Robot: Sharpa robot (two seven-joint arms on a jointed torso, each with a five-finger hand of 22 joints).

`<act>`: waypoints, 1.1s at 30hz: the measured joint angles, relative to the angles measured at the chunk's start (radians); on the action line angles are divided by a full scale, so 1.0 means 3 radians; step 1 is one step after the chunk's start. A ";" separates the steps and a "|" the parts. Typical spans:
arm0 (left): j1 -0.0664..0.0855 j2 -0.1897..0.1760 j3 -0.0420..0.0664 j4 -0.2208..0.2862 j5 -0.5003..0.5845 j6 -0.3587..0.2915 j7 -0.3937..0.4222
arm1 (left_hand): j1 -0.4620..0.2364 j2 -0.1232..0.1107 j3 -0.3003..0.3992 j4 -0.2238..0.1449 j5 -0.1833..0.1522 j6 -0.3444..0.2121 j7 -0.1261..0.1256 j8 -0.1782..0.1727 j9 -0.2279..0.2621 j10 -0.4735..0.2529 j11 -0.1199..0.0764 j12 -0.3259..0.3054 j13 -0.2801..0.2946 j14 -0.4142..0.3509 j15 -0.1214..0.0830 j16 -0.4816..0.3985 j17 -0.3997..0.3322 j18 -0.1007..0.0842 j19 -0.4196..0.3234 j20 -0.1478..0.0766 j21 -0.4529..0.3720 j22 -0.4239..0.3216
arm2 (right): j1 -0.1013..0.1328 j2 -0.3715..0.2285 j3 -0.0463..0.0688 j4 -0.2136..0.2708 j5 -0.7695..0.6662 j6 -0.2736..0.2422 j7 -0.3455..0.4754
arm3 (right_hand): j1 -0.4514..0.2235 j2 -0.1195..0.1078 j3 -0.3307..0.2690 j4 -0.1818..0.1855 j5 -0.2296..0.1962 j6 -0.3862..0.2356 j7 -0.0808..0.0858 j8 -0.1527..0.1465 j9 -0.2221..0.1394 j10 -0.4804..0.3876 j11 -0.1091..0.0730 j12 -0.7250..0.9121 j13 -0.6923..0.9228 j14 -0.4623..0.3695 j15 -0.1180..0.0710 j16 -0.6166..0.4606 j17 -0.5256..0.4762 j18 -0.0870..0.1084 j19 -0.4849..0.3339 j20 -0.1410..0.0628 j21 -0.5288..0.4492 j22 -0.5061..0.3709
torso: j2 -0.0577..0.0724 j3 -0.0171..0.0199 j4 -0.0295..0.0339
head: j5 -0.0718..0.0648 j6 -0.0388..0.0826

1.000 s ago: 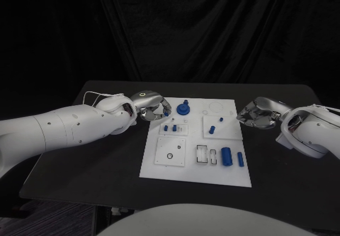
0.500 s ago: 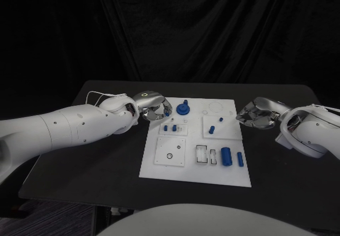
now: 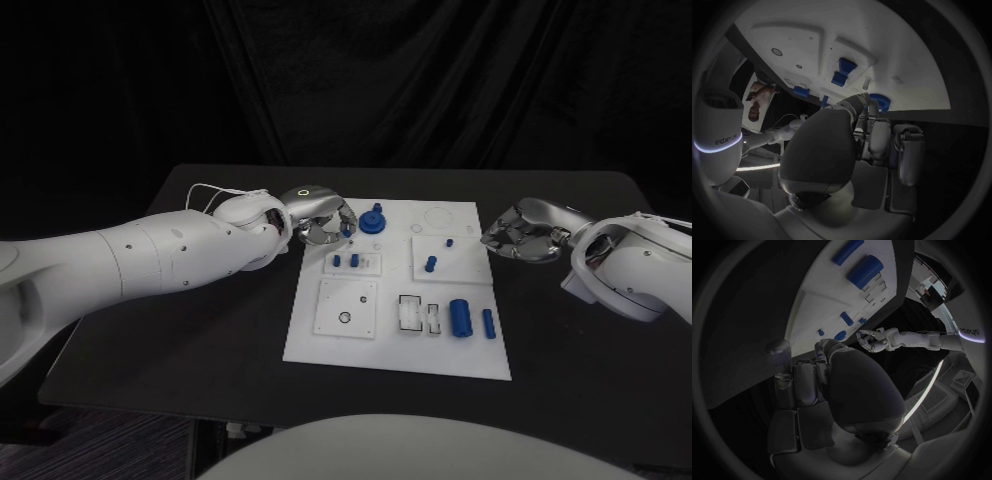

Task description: Assemble the parts on the task board

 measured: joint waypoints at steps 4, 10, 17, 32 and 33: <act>-0.0006 0.0024 -0.0001 -0.0029 0.0000 0.0034 -0.0004 | 0.0000 0.0000 0.0000 0.0000 0.0000 0.0000 0.0000 0.0000 0.0000 0.0000 0.0000 0.0000 0.0000 0.0000 0.0000 -0.0012 -0.0006 0.0000 0.0000 0.0000 0.0000 0.0000 | 0.0000 0.0005 0.0000 -0.0002 0.0000 0.0000 0.0000 | 0.0000 0.0000 0.0001 -0.0001 0.0000 0.0000 0.0000 0.0000 0.0000 0.0000 0.0000 0.0000 0.0000 0.0000 0.0000 0.0000 0.0000 0.0000 0.0000 0.0000 0.0000 0.0000 | -0.0002 0.0000 0.0001 | -0.0004 0.0000; -0.0012 0.0047 -0.0001 -0.0054 0.0000 0.0082 -0.0011 | 0.0000 0.0000 0.0000 0.0000 0.0000 -0.0005 0.0005 0.0000 0.0000 0.0000 0.0000 0.0000 0.0000 0.0000 0.0000 -0.0012 -0.0013 0.0000 0.0000 0.0000 0.0000 0.0000 | 0.0000 0.0008 0.0000 -0.0005 0.0000 0.0001 0.0000 | 0.0000 0.0000 0.0010 -0.0010 0.0000 0.0000 0.0000 0.0000 0.0000 0.0000 0.0000 0.0000 0.0000 0.0000 0.0000 0.0000 0.0000 0.0000 0.0000 0.0000 0.0000 0.0000 | -0.0003 -0.0001 0.0006 | -0.0006 0.0000; -0.0030 0.0068 -0.0001 -0.0074 0.0000 0.0123 -0.0024 | 0.0000 -0.0001 0.0000 0.0000 0.0000 -0.0005 0.0006 -0.0001 0.0000 0.0000 0.0000 -0.0012 -0.0003 0.0000 0.0000 -0.0026 -0.0031 0.0000 0.0000 0.0000 0.0000 0.0000 | 0.0000 0.0012 0.0000 -0.0008 0.0000 0.0001 0.0000 | 0.0000 0.0000 0.0010 -0.0010 0.0000 0.0000 0.0000 0.0000 0.0000 0.0000 0.0000 0.0000 -0.0001 0.0000 0.0000 0.0000 0.0000 0.0000 0.0000 0.0000 0.0000 0.0000 | -0.0003 -0.0002 0.0008 | -0.0003 0.0000; -0.0058 0.0105 -0.0001 -0.0119 0.0000 0.0169 -0.0053 | 0.0005 -0.0006 -0.0009 -0.0009 -0.0001 0.0005 0.0016 -0.0011 -0.0005 0.0000 0.0000 -0.0011 -0.0007 -0.0012 0.0012 -0.0026 -0.0043 0.0000 0.0000 0.0000 0.0000 0.0000 | 0.0000 0.0022 0.0000 -0.0012 0.0000 0.0000 0.0001 | 0.0000 0.0000 0.0010 -0.0010 0.0000 0.0000 0.0000 0.0000 0.0000 0.0000 0.0000 -0.0007 -0.0001 0.0000 0.0000 0.0000 0.0000 0.0000 0.0000 0.0000 0.0000 -0.0001 | -0.0001 -0.0002 0.0010 | -0.0002 0.0000; -0.0058 0.0109 -0.0001 -0.0121 0.0000 0.0169 -0.0053 | 0.0005 -0.0006 -0.0009 -0.0009 -0.0001 0.0005 0.0016 -0.0013 -0.0005 0.0000 0.0000 -0.0011 -0.0007 -0.0012 0.0012 -0.0026 -0.0043 0.0000 0.0000 0.0000 0.0000 0.0000 | 0.0000 0.0022 0.0000 -0.0012 0.0000 0.0000 0.0001 | 0.0000 0.0000 0.0010 -0.0010 0.0000 0.0000 0.0000 0.0000 0.0000 0.0000 0.0000 -0.0013 -0.0001 0.0000 0.0000 0.0000 0.0000 0.0000 0.0000 0.0000 0.0000 -0.0001 | -0.0001 -0.0002 0.0010 | -0.0002 0.0000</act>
